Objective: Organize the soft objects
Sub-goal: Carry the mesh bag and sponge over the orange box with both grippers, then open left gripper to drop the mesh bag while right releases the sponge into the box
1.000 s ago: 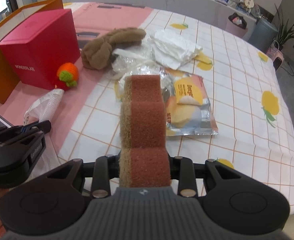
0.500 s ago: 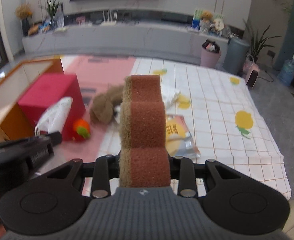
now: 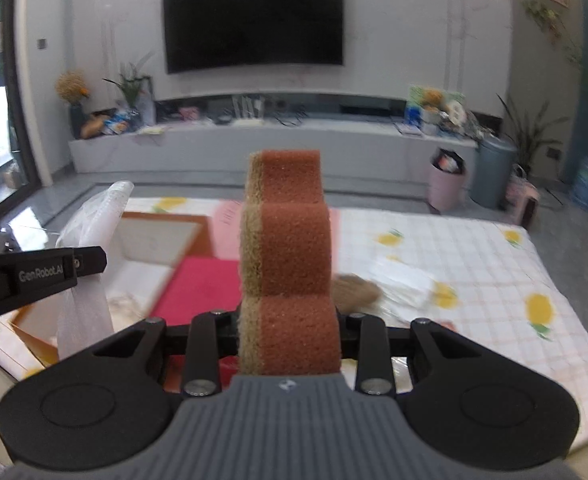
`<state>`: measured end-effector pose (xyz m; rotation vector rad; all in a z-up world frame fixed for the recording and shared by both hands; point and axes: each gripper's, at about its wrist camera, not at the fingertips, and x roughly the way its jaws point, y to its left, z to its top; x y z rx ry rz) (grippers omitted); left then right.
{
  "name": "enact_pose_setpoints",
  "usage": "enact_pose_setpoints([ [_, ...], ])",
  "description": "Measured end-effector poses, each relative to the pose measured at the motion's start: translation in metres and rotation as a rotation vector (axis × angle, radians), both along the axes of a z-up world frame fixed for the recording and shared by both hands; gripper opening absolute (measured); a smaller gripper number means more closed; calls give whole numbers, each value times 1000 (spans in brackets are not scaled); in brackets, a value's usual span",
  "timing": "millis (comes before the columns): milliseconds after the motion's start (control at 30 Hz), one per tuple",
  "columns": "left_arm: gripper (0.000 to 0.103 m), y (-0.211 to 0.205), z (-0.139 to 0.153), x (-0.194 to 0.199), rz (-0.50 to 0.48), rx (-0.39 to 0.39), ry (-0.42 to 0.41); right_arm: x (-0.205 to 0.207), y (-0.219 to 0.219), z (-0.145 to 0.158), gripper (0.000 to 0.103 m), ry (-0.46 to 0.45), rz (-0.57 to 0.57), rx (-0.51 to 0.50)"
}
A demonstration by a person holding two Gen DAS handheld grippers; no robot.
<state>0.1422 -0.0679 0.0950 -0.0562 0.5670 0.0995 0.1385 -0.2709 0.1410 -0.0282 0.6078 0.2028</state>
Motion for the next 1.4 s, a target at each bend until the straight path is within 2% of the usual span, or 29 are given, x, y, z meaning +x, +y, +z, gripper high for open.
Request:
enact_pose_setpoints([
  [100, 4, 38, -6, 18, -41, 64, 54, 3, 39, -1, 32, -12, 70, -5],
  [267, 4, 85, -38, 46, -89, 90, 154, 15, 95, -14, 32, 8, 155, 4],
  [433, 4, 99, -75, 58, -121, 165, 190, 33, 138, -35, 32, 54, 189, 20],
  [567, 5, 100, -92, 65, -100, 230, 191, 37, 160, -48, 32, 42, 171, 25],
  [667, 5, 104, -99, 73, -64, 216, 207, 40, 168, -53, 32, 31, 173, 22],
  [767, 7, 106, -102, 73, -73, 201, 199, 46, 171, -57, 32, 36, 181, 29],
  [833, 19, 110, -102, 72, -69, 212, 205, 46, 172, -61, 32, 45, 189, 29],
  [900, 22, 115, -103, 74, -47, 216, 228, 47, 169, -64, 32, 50, 185, 24],
  [967, 35, 118, -103, 73, -31, 207, 229, 48, 169, -66, 32, 56, 164, 32],
  [1033, 58, 122, -101, 72, -31, 189, 229, 51, 167, -67, 32, 74, 157, 54],
  [1133, 72, 127, -93, 72, -39, 160, 222, 50, 164, -69, 32, 93, 148, 79],
  [1300, 87, 132, -71, 64, -35, 137, 183, 45, 164, -71, 32, 99, 139, 45],
  [1400, 88, 137, -56, 60, -8, 142, 162, 43, 164, -71, 32, 108, 133, 42],
])
